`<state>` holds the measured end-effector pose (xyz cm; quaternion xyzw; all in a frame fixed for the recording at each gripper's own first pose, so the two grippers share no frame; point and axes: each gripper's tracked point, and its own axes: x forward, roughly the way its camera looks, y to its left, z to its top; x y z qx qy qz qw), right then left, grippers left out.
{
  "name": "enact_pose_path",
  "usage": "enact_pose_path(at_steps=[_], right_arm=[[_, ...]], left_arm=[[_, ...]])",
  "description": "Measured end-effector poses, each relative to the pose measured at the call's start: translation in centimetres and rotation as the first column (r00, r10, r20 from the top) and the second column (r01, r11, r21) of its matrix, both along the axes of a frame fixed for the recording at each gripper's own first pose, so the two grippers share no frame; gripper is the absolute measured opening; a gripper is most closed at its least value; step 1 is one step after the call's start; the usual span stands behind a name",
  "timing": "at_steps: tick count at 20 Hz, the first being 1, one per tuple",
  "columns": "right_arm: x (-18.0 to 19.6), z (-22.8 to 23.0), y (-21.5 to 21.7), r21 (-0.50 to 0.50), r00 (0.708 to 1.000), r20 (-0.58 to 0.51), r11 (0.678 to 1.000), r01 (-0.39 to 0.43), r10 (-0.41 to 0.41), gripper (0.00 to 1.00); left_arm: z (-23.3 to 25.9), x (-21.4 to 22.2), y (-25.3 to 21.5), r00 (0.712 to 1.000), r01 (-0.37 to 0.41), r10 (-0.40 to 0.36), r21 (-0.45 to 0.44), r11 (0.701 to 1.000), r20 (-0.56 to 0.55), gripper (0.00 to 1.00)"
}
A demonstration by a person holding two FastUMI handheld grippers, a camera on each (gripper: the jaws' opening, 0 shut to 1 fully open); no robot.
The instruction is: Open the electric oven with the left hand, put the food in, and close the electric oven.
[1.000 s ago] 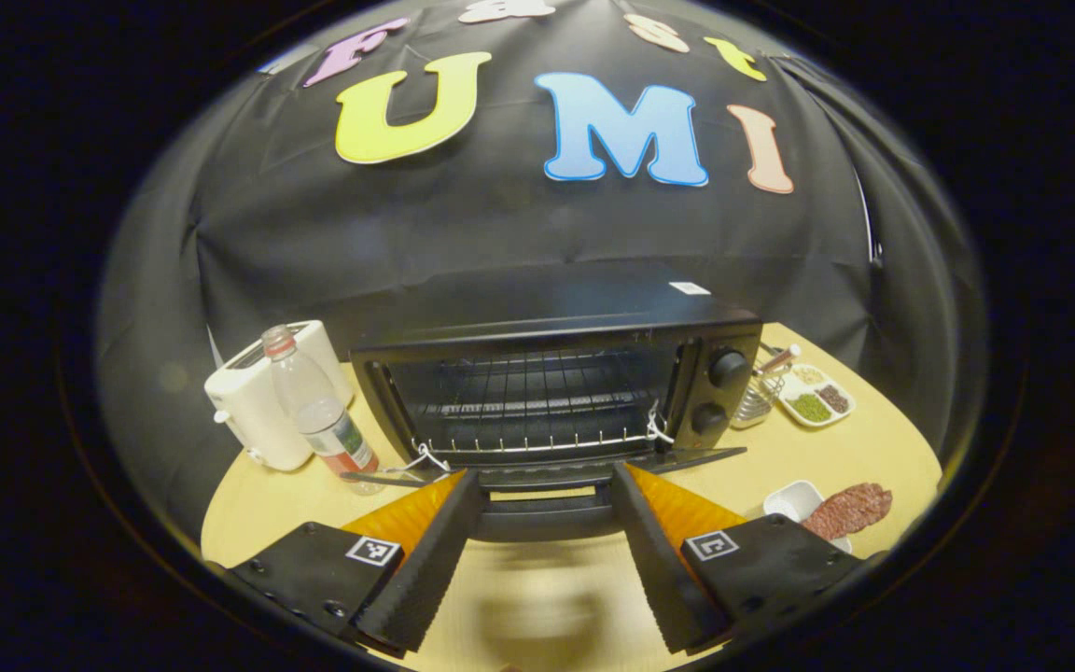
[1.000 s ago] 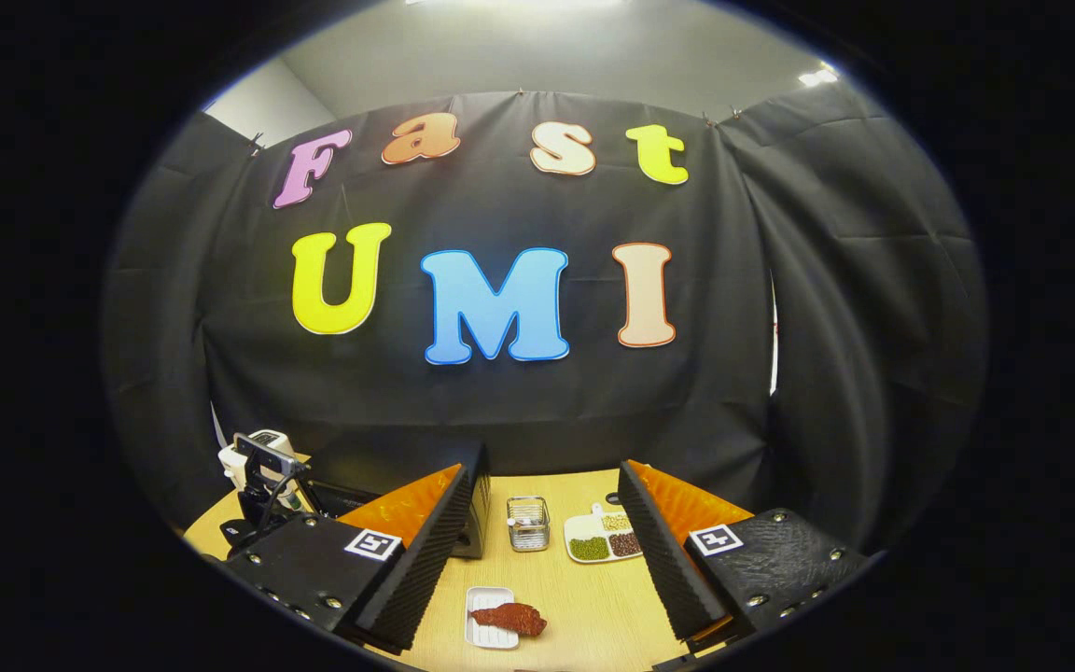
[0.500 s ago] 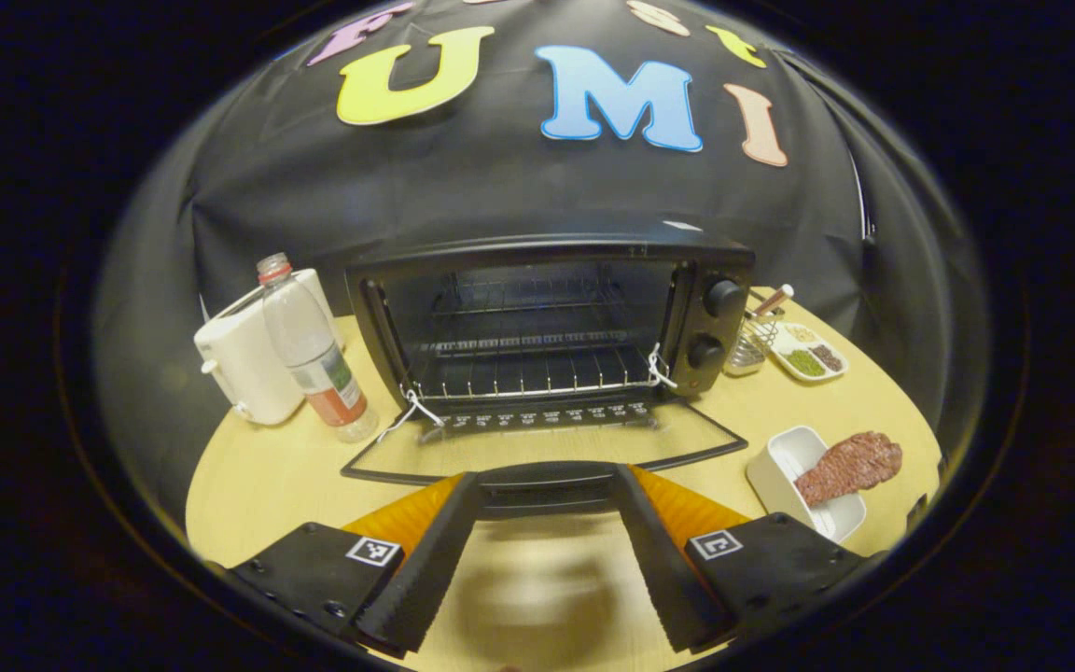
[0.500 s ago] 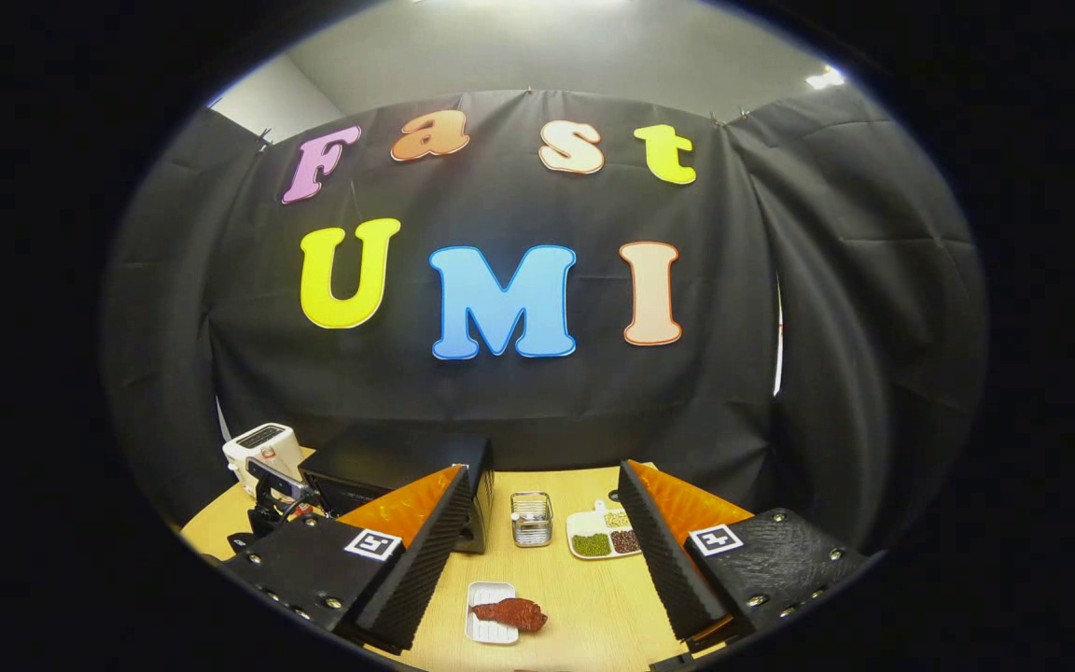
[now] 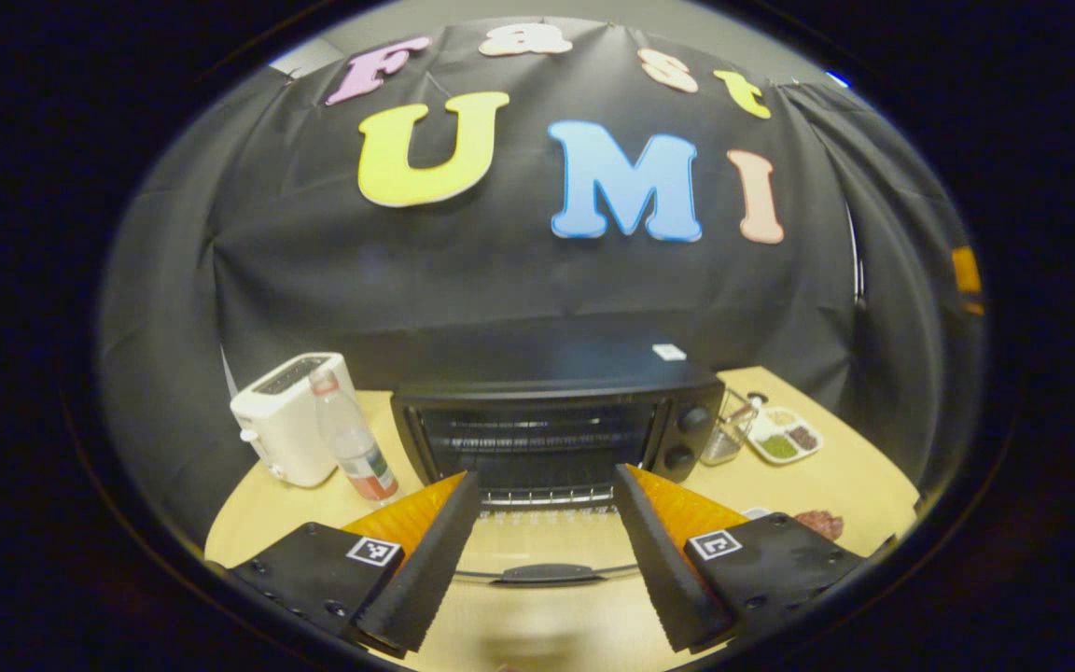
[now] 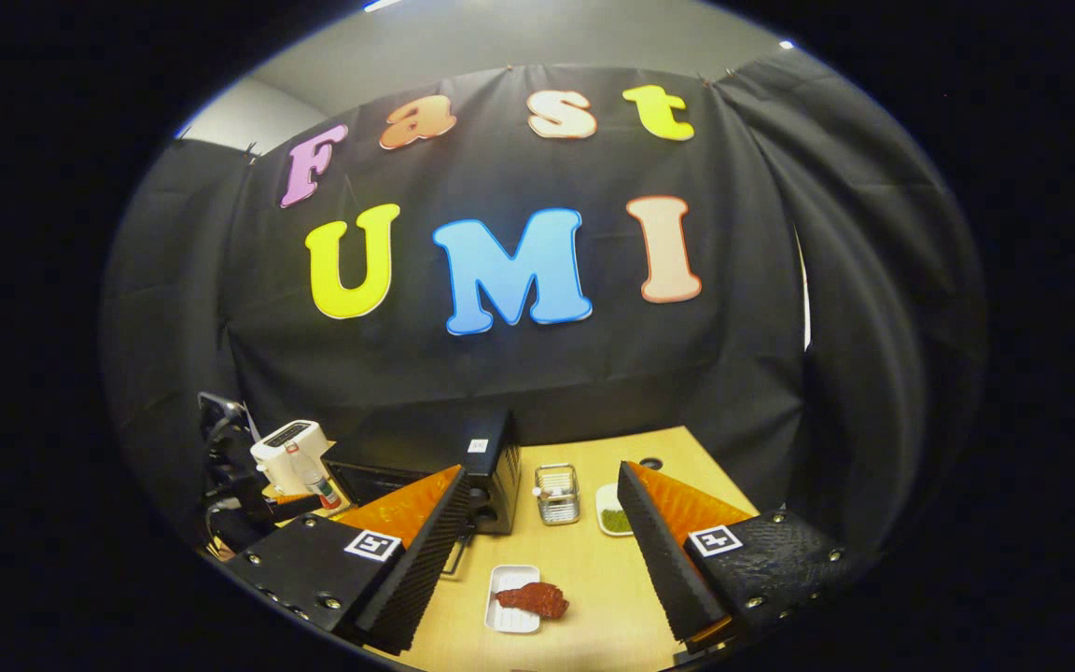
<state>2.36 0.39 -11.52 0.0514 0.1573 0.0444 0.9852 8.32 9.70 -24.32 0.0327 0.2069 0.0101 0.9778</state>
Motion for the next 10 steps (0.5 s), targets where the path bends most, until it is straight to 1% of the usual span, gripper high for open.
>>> enact_pose_path(at_steps=[1,2,5,8,9,10], right_arm=[[0.1,-1.3,-0.3,0.043,0.999,-0.037,0.999,-0.007,0.009,0.92],[0.1,-3.1,-0.8,0.092,0.996,-0.086,0.996,-0.013,0.021,0.96],[0.3,-8.1,-1.6,0.233,0.975,-0.211,0.972,-0.02,0.071,0.96],[-0.1,-12.9,-2.6,0.308,0.942,-0.317,0.951,-0.012,0.114,0.96],[-0.3,-13.8,-2.6,0.328,0.931,-0.34,0.945,-0.015,0.132,0.96],[-0.5,-15.5,-2.2,0.349,0.919,-0.362,0.937,-0.022,0.157,0.95]], left_arm=[[2.1,-0.1,-0.3,0.999,-0.004,0.004,-0.01,1.0,0.036,0.96],[4.2,-0.1,-0.5,0.997,-0.008,0.01,-0.021,1.0,0.074,1.0],[9.7,-0.8,-1.2,0.985,-0.022,0.028,-0.039,0.999,0.168,1.0],[14.0,-1.6,-1.8,0.97,-0.037,0.049,-0.053,0.998,0.237,0.93],[15.2,-2.0,-1.8,0.966,-0.048,0.061,-0.059,0.997,0.251,0.91],[16.0,-2.3,-1.9,0.963,-0.056,0.071,-0.064,0.996,0.261,0.94]])
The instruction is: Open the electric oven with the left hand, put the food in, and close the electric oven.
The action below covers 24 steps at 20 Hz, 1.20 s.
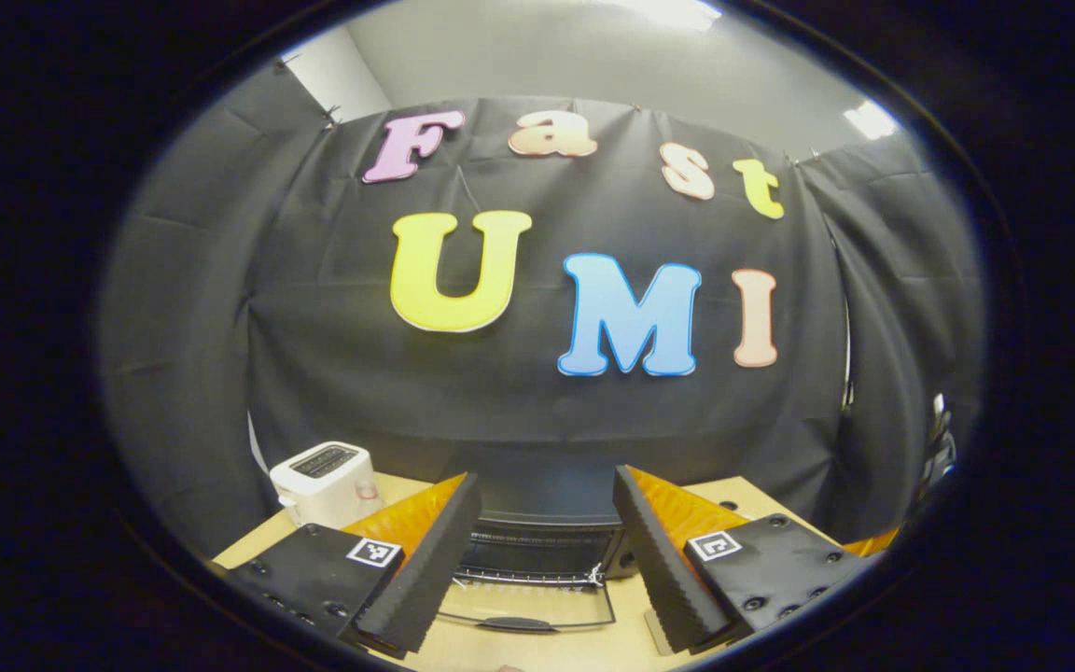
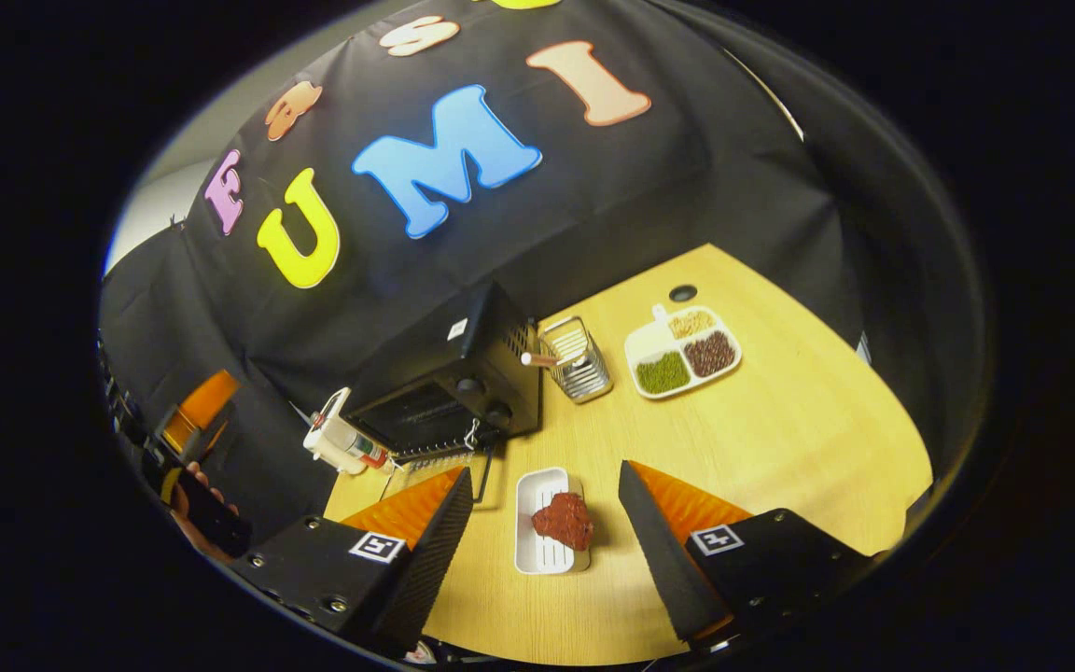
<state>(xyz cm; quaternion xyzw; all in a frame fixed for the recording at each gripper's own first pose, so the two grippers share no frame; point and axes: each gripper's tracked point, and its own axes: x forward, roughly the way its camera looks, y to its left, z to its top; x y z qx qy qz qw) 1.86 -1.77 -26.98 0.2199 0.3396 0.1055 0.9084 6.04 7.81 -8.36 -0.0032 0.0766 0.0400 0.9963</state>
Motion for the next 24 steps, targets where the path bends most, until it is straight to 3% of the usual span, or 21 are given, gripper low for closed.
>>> enact_pose_path(at_steps=[2,4,6,8,10,11,12,13,14,15,17,24], right_arm=[[-0.1,-2.9,0.6,0.032,0.998,-0.062,0.999,-0.031,0.033,0.96],[-0.4,-5.9,0.7,0.049,0.991,-0.125,0.998,-0.05,0.055,0.95],[-0.2,-8.5,1.1,0.069,0.982,-0.169,0.995,-0.069,0.08,0.86],[0.1,-10.6,1.9,0.095,0.971,-0.213,0.992,-0.087,0.105,0.86],[0.7,-11.7,2.3,0.117,0.965,-0.239,0.99,-0.085,0.111,0.71],[1.0,-11.9,2.6,0.137,0.962,-0.244,0.987,-0.088,0.12,0.55],[1.1,-12.3,2.7,0.142,0.96,-0.255,0.987,-0.08,0.114,0.6],[1.5,-12.4,2.7,0.153,0.955,-0.278,0.986,-0.059,0.1,0.33],[1.5,-11.9,3.0,0.203,0.953,-0.281,0.977,-0.059,0.116,0.24],[1.5,-12.1,3.4,0.24,0.947,-0.291,0.969,-0.066,0.137,0.27],[1.5,-11.6,3.4,0.249,0.945,-0.3,0.967,-0.052,0.128,0.11],[2.0,-6.9,3.5,0.303,0.971,-0.237,0.953,0.034,0.041,0.11]], left_arm=[[0.6,-0.3,-0.2,1.0,-0.02,0.02,0.0,1.0,0.014,1.0],[0.5,-1.2,-0.2,0.999,-0.047,0.047,0.015,0.999,0.009,1.0],[-0.8,-2.2,-0.2,0.996,-0.082,0.082,0.012,0.997,-0.022,1.0],[-1.8,-3.3,-0.5,0.993,-0.112,0.112,-0.001,0.994,-0.047,1.0],[-2.7,-4.3,-0.2,0.986,-0.147,0.147,0.008,0.989,-0.078,1.0],[-3.2,-4.8,0.0,0.982,-0.167,0.167,0.015,0.986,-0.091,1.0],[-3.3,-5.3,0.1,0.978,-0.185,0.186,0.018,0.983,-0.098,1.0],[-3.2,-5.7,0.2,0.975,-0.199,0.199,0.018,0.98,-0.1,1.0],[-3.3,-6.1,0.2,0.972,-0.21,0.211,0.018,0.978,-0.101,1.0],[-3.0,-6.5,0.3,0.971,-0.217,0.218,0.02,0.976,-0.101,1.0],[-2.8,-6.7,0.2,0.973,-0.209,0.211,0.023,0.978,-0.096,1.0],[-2.7,-4.1,1.8,0.991,-0.108,0.108,0.002,0.994,-0.082,1.0]])
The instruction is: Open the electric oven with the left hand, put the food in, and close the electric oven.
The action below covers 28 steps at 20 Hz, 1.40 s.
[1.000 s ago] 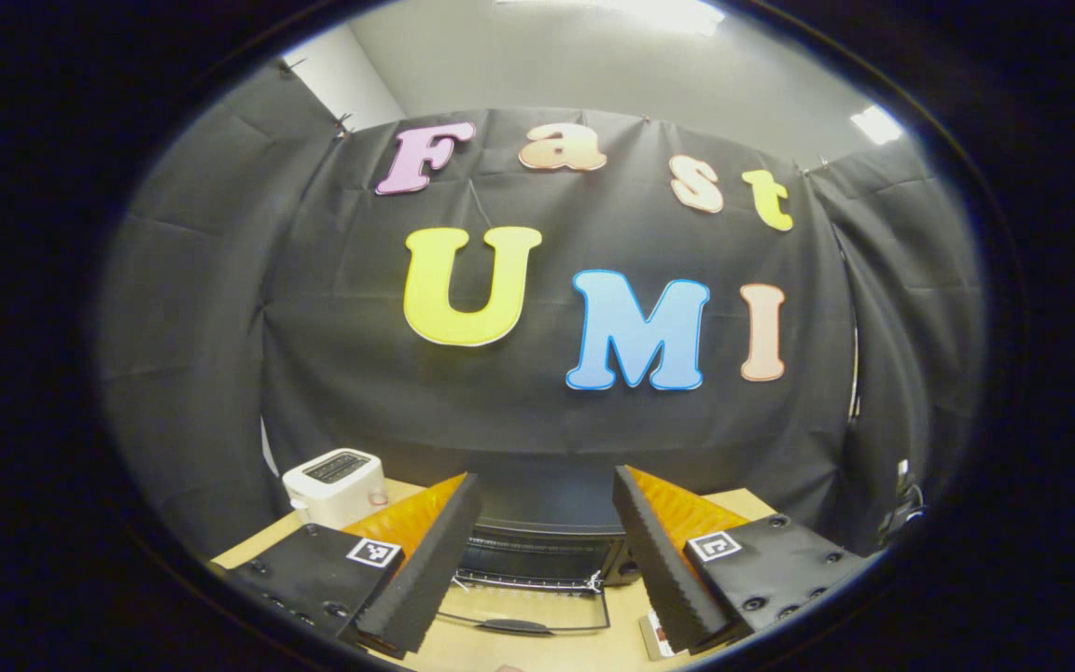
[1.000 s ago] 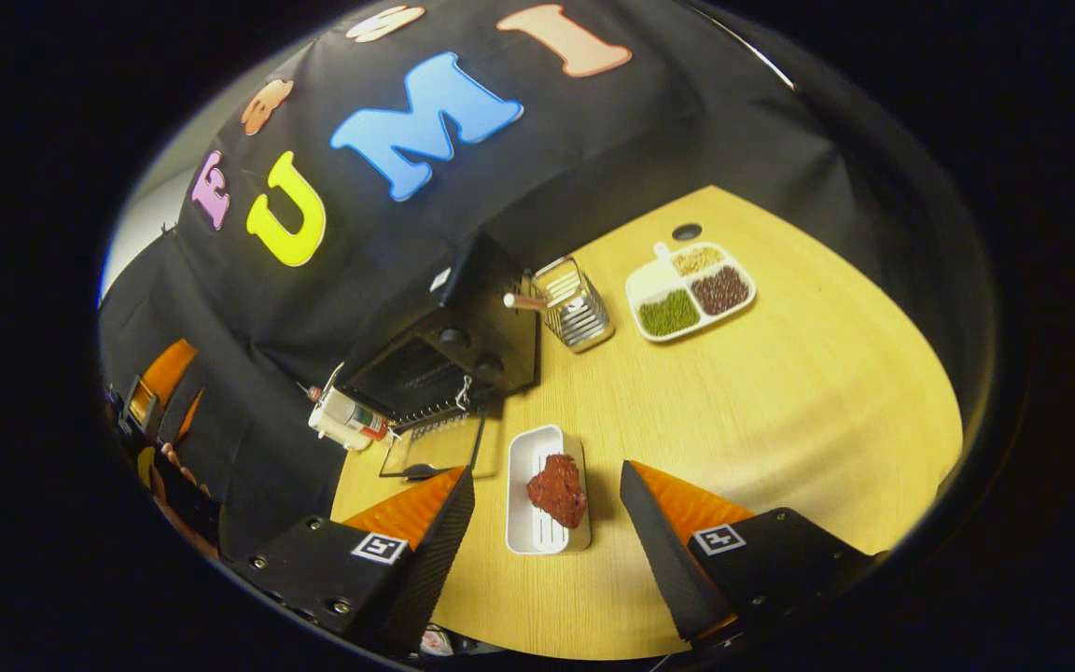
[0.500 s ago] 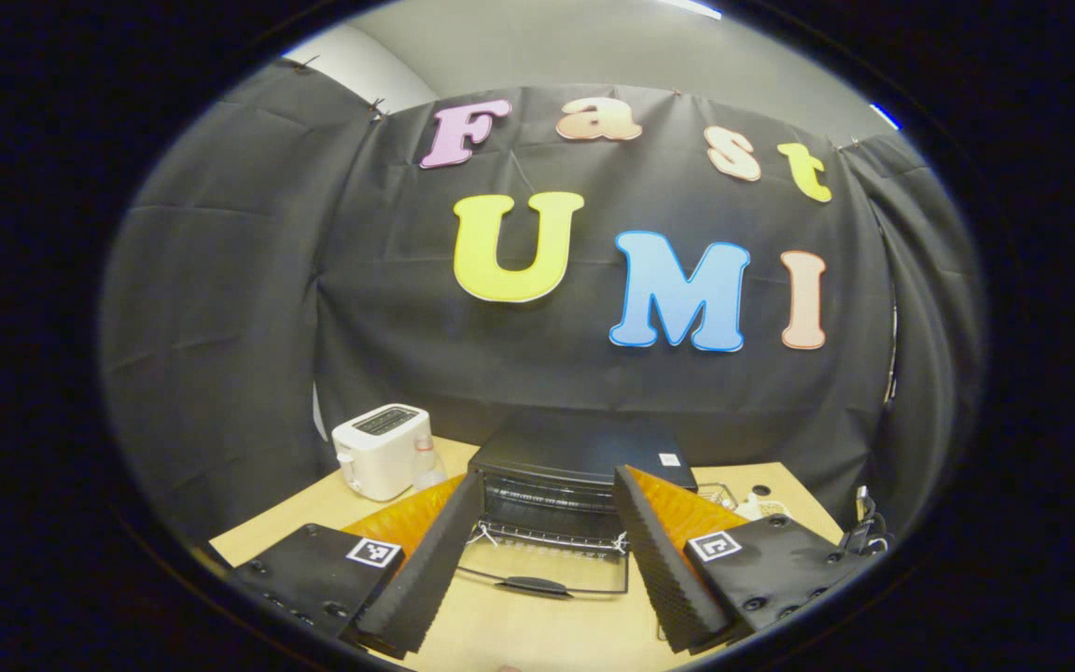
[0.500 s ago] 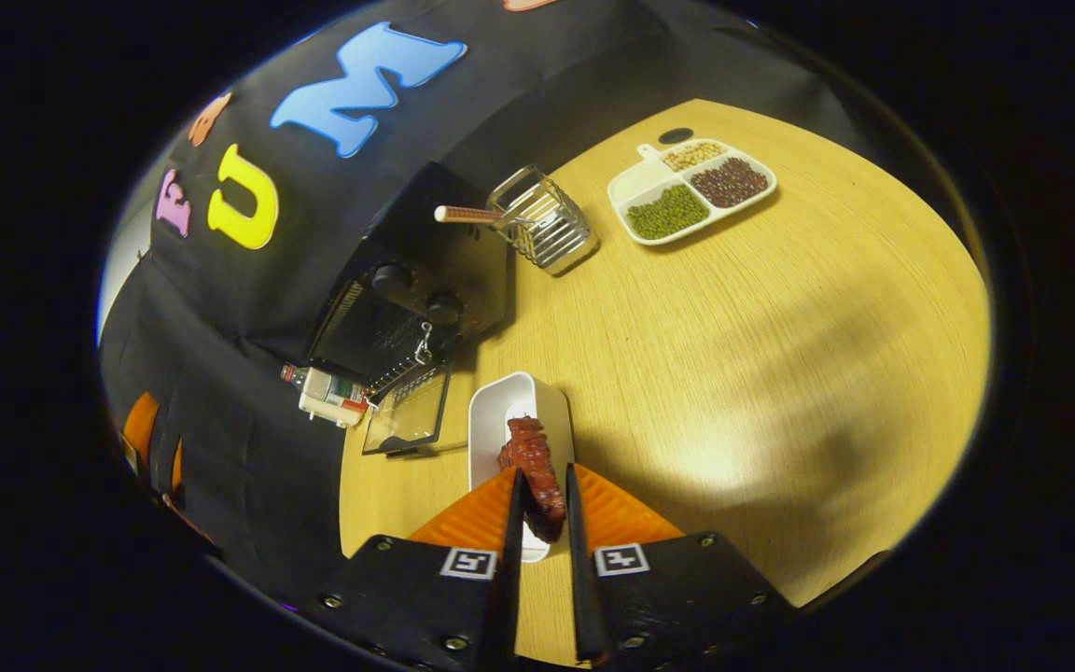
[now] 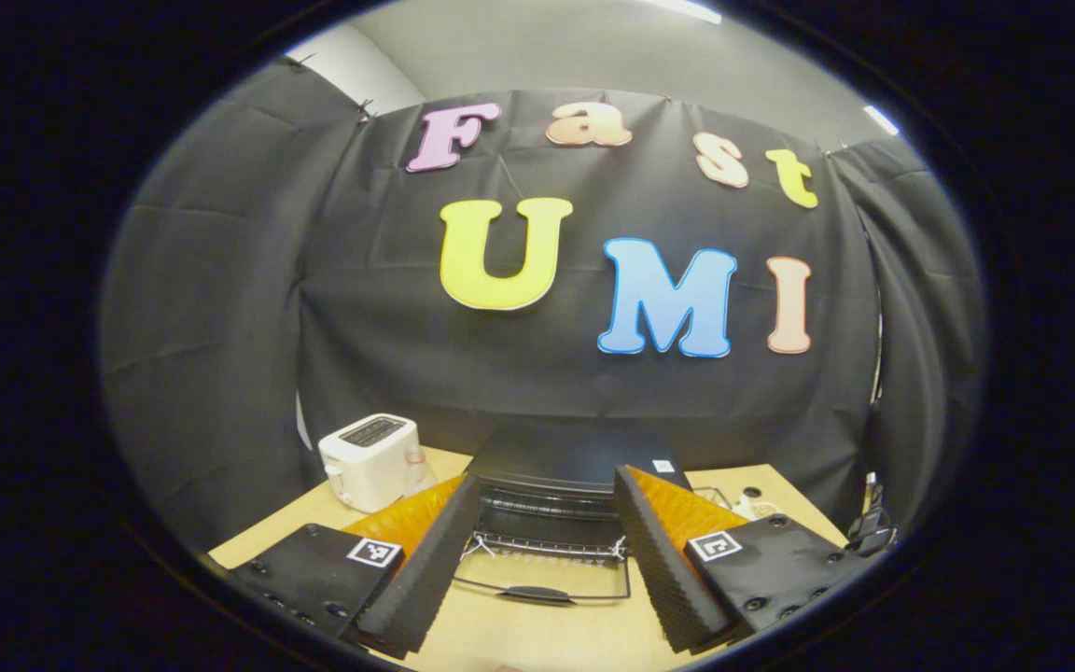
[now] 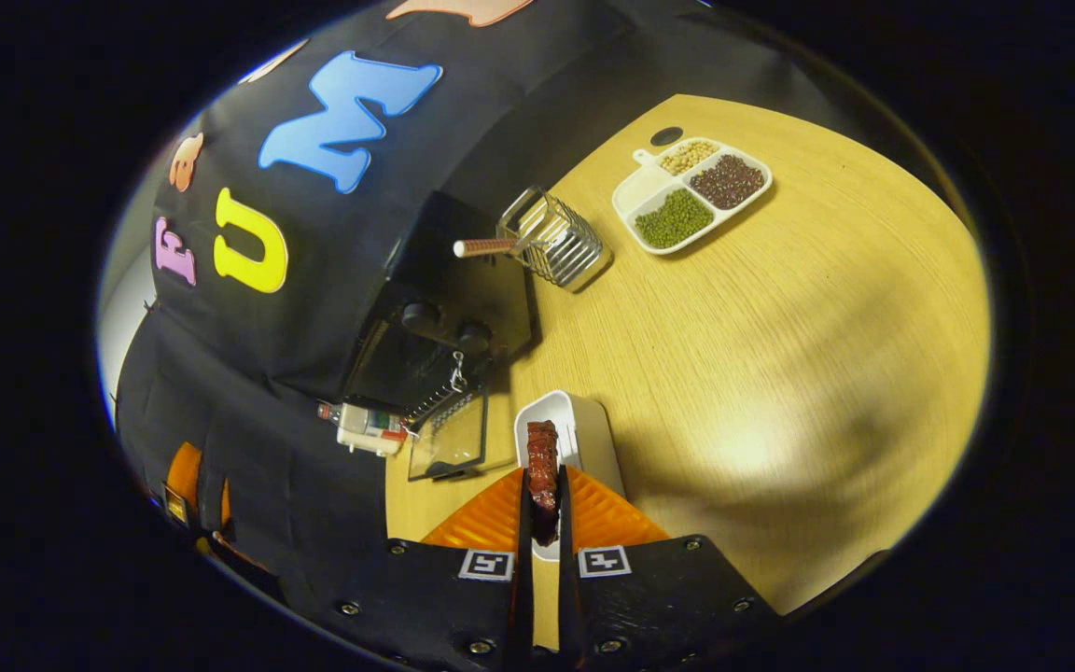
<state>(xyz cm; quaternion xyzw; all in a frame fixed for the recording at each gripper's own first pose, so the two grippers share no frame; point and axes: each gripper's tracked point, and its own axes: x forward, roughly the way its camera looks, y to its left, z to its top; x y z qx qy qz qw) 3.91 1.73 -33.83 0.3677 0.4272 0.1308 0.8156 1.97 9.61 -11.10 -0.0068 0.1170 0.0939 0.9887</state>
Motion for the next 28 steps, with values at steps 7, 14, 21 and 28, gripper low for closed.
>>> enact_pose_path(at_steps=[7,14,21,28], right_arm=[[-1.0,7.3,5.0,0.211,0.998,0.042,0.977,0.038,-0.048,0.11],[1.5,8.2,13.6,0.221,0.996,0.09,0.975,-0.029,0.009,0.11],[8.4,5.5,20.8,0.231,0.996,0.091,0.973,-0.005,-0.017,0.11],[15.0,-0.4,24.8,0.228,0.977,-0.006,0.951,0.207,-0.211,0.11]], left_arm=[[-0.3,3.0,4.5,0.996,0.09,-0.089,-0.04,0.995,0.013,0.96],[-1.4,2.5,10.1,0.997,0.072,-0.073,-0.11,0.991,-0.007,0.96],[-0.7,0.7,15.2,0.999,0.036,-0.036,-0.099,0.994,-0.005,0.93],[-1.7,-1.2,18.4,0.999,-0.001,-0.003,-0.082,0.997,-0.053,0.94]])
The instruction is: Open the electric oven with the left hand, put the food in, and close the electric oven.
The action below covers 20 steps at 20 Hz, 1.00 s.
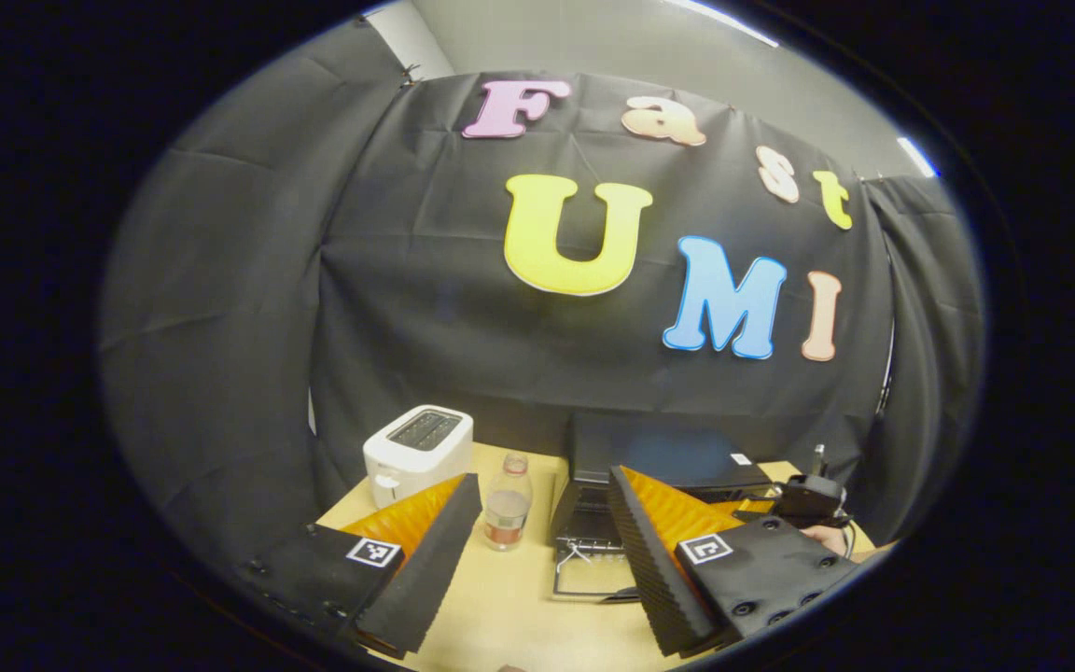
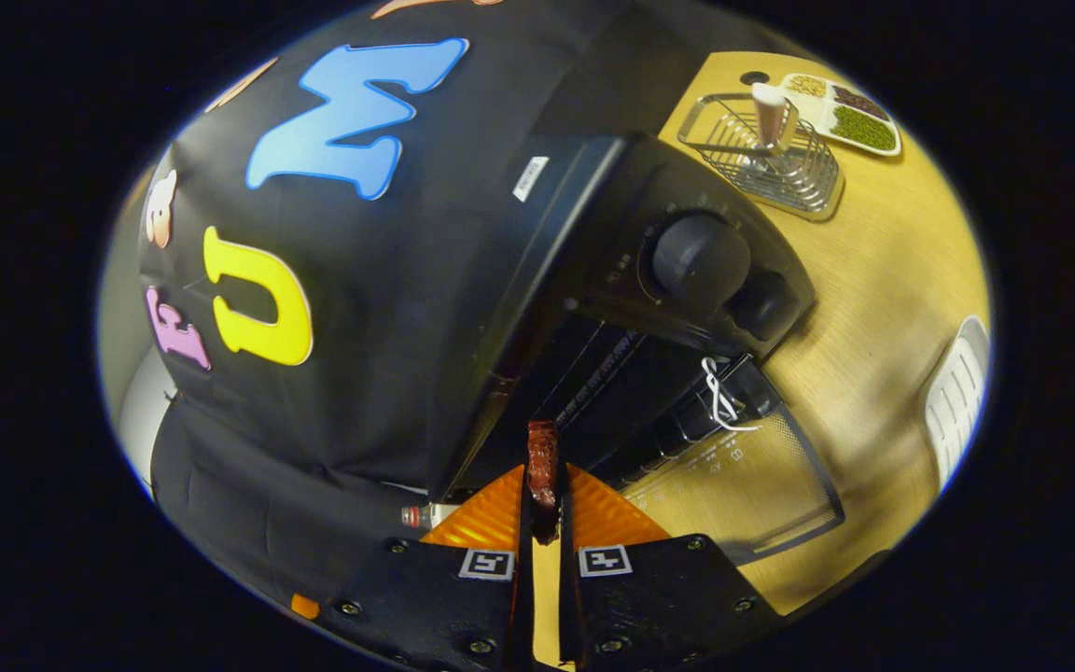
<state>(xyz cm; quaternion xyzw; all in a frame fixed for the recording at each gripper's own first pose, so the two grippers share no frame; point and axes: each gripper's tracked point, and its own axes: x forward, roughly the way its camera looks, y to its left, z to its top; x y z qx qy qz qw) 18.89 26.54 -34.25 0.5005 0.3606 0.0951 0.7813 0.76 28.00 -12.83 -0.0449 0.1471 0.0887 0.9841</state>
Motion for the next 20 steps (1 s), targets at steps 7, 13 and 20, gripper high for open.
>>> enact_pose_path(at_steps=[7,13,20], right_arm=[[3.5,-2.7,-1.0,-0.111,0.997,-0.016,0.991,0.07,-0.072,0.12],[3.2,-3.6,-4.3,-0.394,0.997,-0.02,0.917,0.058,-0.072,0.35],[-0.5,1.2,-6.5,-0.559,0.994,0.099,0.829,0.009,0.056,0.7]], left_arm=[[-1.0,-0.6,0.8,0.999,-0.023,0.023,0.0,1.0,-0.027,0.94],[-0.4,0.2,-0.6,1.0,-0.024,0.024,0.001,1.0,-0.011,0.94],[-0.1,2.3,-5.8,0.999,0.043,-0.043,-0.007,0.999,0.009,0.94]])
